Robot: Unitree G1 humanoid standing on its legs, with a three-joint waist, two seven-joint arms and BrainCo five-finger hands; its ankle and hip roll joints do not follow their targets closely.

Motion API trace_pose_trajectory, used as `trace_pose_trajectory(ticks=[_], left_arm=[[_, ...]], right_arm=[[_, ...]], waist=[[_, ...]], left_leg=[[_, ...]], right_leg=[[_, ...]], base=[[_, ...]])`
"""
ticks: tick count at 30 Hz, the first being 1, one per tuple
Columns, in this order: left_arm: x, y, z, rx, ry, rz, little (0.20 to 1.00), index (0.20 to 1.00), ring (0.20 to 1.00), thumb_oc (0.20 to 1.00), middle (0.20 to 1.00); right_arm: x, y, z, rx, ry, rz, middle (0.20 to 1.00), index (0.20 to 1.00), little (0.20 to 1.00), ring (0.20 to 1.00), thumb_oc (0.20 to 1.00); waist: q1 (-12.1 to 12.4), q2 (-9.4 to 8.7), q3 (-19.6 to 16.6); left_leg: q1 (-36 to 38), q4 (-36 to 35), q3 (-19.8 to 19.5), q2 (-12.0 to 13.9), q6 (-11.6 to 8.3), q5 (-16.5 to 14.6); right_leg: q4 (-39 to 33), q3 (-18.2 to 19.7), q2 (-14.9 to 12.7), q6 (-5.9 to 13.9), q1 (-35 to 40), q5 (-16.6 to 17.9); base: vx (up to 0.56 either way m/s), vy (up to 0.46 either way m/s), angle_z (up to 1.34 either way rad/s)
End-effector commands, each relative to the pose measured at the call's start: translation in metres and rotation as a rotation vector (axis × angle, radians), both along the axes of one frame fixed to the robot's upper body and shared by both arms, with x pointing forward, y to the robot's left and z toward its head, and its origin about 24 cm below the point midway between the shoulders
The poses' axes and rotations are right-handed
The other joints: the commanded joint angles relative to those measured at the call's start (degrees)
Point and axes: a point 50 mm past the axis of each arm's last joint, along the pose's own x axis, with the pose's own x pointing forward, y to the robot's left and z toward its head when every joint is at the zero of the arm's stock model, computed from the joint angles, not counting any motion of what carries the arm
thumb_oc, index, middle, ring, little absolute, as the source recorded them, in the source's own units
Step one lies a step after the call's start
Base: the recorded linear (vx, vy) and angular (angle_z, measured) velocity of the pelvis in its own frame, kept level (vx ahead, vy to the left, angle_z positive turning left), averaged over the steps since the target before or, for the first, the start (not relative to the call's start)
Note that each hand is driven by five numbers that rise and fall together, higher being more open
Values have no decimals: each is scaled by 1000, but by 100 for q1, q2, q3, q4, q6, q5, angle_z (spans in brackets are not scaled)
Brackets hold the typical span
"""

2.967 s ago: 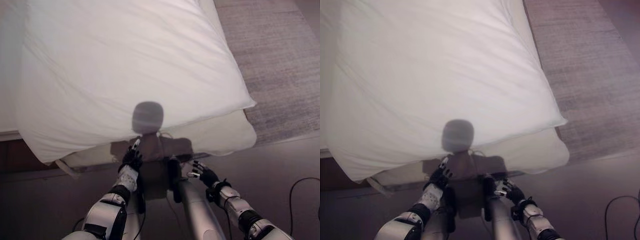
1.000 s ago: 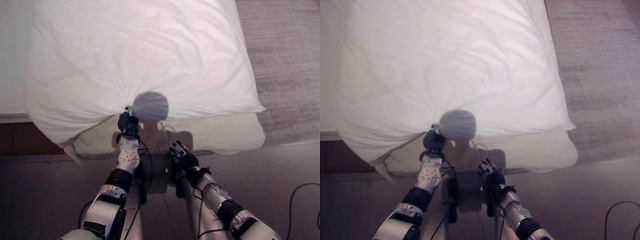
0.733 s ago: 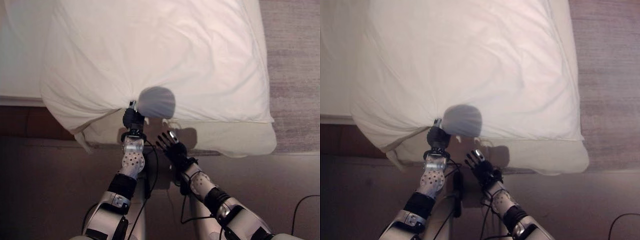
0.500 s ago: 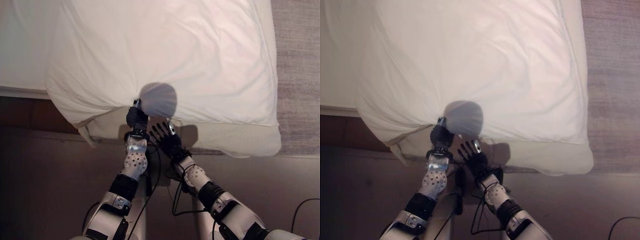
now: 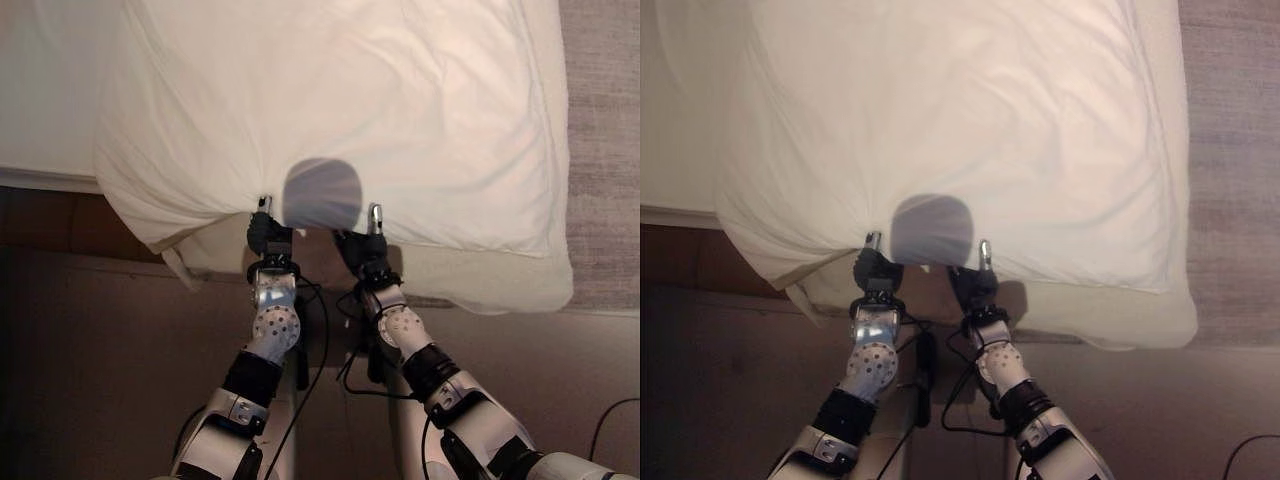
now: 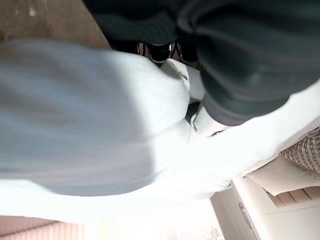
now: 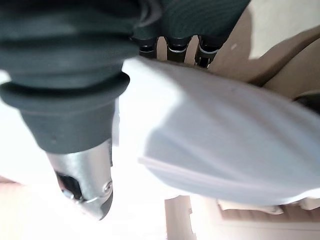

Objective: Make the bed

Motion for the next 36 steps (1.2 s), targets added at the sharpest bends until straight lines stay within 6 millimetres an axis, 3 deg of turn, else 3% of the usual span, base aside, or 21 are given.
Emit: trace_pose_trajectory(ticks=[1, 9, 20, 30, 34, 35, 36], left_arm=[[-16, 28, 27, -26, -164, 161, 200, 200, 200, 200, 200], [-25, 58, 19, 12, -125, 291, 200, 200, 200, 200, 200], [-31, 81, 23, 1, -86, 434, 200, 200, 200, 200, 200], [-34, 91, 21, 1, -85, 477, 200, 200, 200, 200, 200], [-35, 97, 19, 0, -69, 504, 200, 200, 200, 200, 200], [-35, 98, 19, -1, -66, 510, 200, 200, 200, 200, 200], [-36, 100, 19, -8, -62, 518, 200, 200, 200, 200, 200]], right_arm=[[1, -35, 19, 111, -97, -159, 1000, 1000, 1000, 1000, 1000], [1, -91, 24, 96, -94, -369, 1000, 1000, 1000, 1000, 1000], [3, -145, 20, 79, -27, -562, 1000, 1000, 1000, 1000, 1000], [-4, -182, 17, 70, -18, -688, 1000, 1000, 1000, 1000, 1000], [-6, -187, 15, 68, -14, -705, 1000, 1000, 1000, 1000, 1000], [-7, -188, 14, 65, -8, -710, 950, 950, 950, 950, 950], [-8, -188, 13, 63, -6, -712, 545, 545, 545, 545, 545]], waist=[[155, 269, -458], [106, 304, -519], [61, 329, -615], [-17, 285, -696], [-35, 278, -729], [-38, 277, -732], [-43, 280, -740]], left_leg=[[-281, 11, -102, 108, -187, -48], [-316, 30, -58, 140, -179, -92], [-421, 90, -6, 225, -257, -73], [-484, 130, 87, 286, -274, -112], [-504, 127, 99, 309, -276, -113], [-506, 119, 105, 311, -284, -107], [-506, 99, 106, 314, -283, -98]], right_leg=[[-382, 188, -296, 585, -19, 251], [-297, 233, -275, 601, -137, 196], [-172, 180, -314, 609, -278, 156], [-131, 241, -291, 608, -388, 162], [-127, 246, -276, 604, -416, 159], [-134, 245, -278, 605, -422, 163], [-142, 251, -271, 605, -430, 164]], base=[[0, 0, 0], [20, -5, 0], [0, 0, 0], [1, 3, -4], [0, 0, 0], [0, 0, 0], [0, 0, 0]])
